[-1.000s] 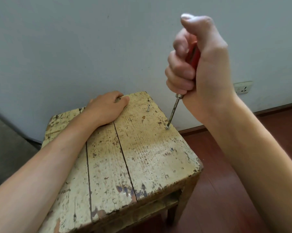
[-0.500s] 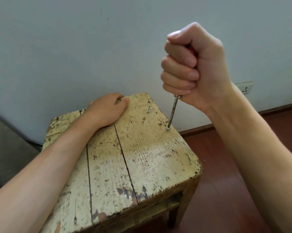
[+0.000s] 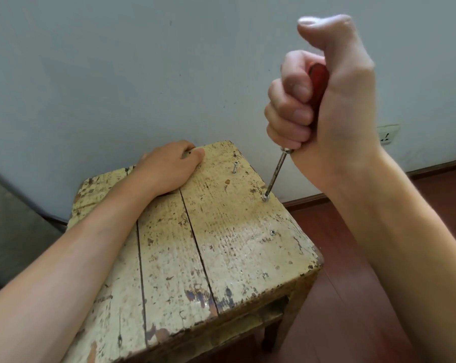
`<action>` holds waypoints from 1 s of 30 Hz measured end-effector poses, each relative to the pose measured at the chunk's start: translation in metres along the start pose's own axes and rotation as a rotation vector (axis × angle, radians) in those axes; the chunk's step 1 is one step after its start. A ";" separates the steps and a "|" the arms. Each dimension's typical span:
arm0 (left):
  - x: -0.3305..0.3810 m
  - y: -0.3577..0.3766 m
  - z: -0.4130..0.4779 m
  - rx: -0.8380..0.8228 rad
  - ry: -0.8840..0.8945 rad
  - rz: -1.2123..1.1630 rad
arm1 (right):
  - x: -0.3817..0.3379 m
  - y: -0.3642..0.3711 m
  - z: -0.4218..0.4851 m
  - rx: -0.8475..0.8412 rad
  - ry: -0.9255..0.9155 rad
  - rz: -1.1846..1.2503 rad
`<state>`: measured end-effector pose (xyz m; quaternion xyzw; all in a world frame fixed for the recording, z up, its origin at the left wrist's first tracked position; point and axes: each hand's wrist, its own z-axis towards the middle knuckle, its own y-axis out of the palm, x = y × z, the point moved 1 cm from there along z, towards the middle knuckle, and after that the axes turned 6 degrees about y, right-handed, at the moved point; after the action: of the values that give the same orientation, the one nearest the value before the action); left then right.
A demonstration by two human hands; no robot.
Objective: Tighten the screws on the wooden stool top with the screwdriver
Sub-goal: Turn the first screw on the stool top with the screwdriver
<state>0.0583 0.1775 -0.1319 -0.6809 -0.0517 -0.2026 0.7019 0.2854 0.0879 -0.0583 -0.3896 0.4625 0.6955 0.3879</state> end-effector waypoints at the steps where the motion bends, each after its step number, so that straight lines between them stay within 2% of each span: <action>1: 0.000 0.000 0.000 0.001 0.001 -0.003 | -0.002 -0.003 0.002 -0.131 0.045 0.016; 3: 0.000 0.001 0.001 0.005 0.002 -0.003 | -0.005 -0.008 0.008 -0.353 0.123 0.050; 4: 0.000 0.001 0.001 0.004 0.003 -0.001 | -0.006 -0.010 0.010 -0.411 0.143 0.067; 9: -0.002 0.001 0.002 -0.002 -0.005 0.002 | -0.005 -0.010 0.017 -0.536 0.165 0.106; 11: -0.002 0.001 0.002 -0.002 -0.008 -0.002 | -0.004 -0.008 0.017 -0.471 0.155 0.100; 13: -0.002 0.002 0.001 0.000 -0.004 -0.002 | -0.004 -0.007 0.014 -0.333 0.125 0.085; 18: 0.000 0.001 0.001 -0.003 0.000 -0.004 | 0.001 -0.001 0.001 0.134 -0.014 0.051; 21: 0.001 0.000 0.000 -0.004 0.001 0.004 | 0.005 0.005 -0.004 0.238 -0.070 0.021; 24: 0.001 -0.001 0.000 0.004 -0.002 0.000 | 0.001 0.003 -0.003 0.139 -0.026 -0.008; 28: 0.002 -0.001 0.001 0.002 -0.003 -0.001 | -0.003 -0.006 0.002 -0.230 0.084 0.043; 30: 0.002 -0.001 0.001 0.000 -0.005 -0.002 | -0.002 -0.009 0.007 -0.349 0.093 0.052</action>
<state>0.0599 0.1784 -0.1307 -0.6812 -0.0541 -0.2019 0.7016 0.2931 0.0966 -0.0573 -0.4705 0.3623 0.7564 0.2744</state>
